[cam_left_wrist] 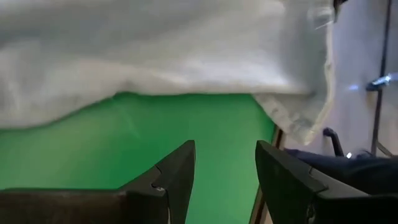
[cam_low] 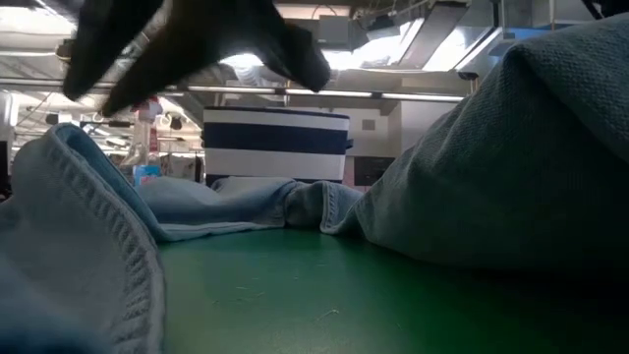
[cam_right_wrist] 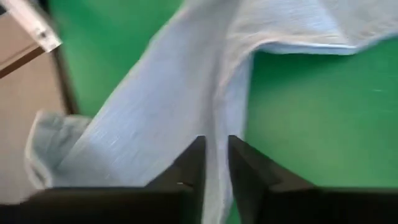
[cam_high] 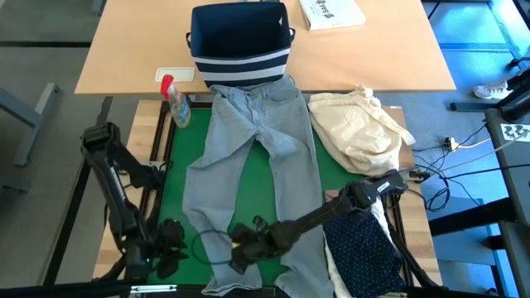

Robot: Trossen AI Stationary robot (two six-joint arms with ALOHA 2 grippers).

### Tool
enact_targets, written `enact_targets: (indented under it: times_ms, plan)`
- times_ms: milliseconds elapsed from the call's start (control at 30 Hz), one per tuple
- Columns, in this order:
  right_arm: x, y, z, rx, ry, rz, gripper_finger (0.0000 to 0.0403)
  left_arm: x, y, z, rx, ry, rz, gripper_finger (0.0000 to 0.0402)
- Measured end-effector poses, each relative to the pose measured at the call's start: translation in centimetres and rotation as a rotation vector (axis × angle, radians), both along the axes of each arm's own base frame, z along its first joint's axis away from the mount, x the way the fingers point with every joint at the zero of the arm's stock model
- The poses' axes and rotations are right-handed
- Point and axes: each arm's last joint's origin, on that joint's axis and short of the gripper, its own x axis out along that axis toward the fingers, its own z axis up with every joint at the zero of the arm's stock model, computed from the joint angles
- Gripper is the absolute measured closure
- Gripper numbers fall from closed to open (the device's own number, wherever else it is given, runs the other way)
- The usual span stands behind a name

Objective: Fold laundry
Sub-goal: Fold the blue jeans

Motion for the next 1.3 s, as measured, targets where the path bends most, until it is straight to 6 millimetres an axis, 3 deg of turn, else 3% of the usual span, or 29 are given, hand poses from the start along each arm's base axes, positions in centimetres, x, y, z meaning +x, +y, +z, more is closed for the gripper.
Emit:
enact_targets:
  times_ms: [133, 267, 467, 633, 800, 867, 1000, 1100, 1300]
  plan:
    - [0.4, -0.8, -0.3, 0.041, 0.031, 0.003, 0.0266, -0.5, -1.1, -1.8, 0.01, 0.026, 0.049, 0.0239]
    - [0.8, -0.6, -3.2, 0.065, 0.093, 0.039, 0.0201, -0.4, -2.2, -3.5, 0.002, 0.046, 0.063, 0.0239]
    - [2.0, -0.8, -5.5, 0.103, 0.077, 0.04, 0.0162, -0.1, -3.0, -4.8, 0.004, 0.046, 0.071, 0.0239]
    - [3.4, 0.3, -6.8, 0.229, -0.027, 0.13, 0.0211, 0.0, -3.0, -4.9, 0.018, 0.015, 0.084, 0.0239]
    - [3.6, 0.5, -6.7, 0.245, -0.062, 0.144, 0.035, 0.2, -2.9, -4.9, 0.03, -0.031, 0.107, 0.0239]
    - [3.8, 0.3, -6.6, 0.252, -0.073, 0.146, 0.0387, 0.2, -2.9, -5.2, 0.025, -0.038, 0.14, 0.0239]
    - [3.9, 0.3, -6.5, 0.26, -0.08, 0.14, 0.0372, 0.1, -2.6, -6.8, 0.011, -0.015, 0.23, 0.0239]
    - [3.8, 0.6, -6.5, 0.26, -0.083, 0.146, 0.0384, -0.2, -2.2, -8.0, -0.015, 0.001, 0.308, 0.0236]
    - [3.9, 0.7, -6.4, 0.264, -0.099, 0.151, 0.0381, -0.3, -1.6, -9.0, -0.129, -0.097, 0.382, 0.0208]
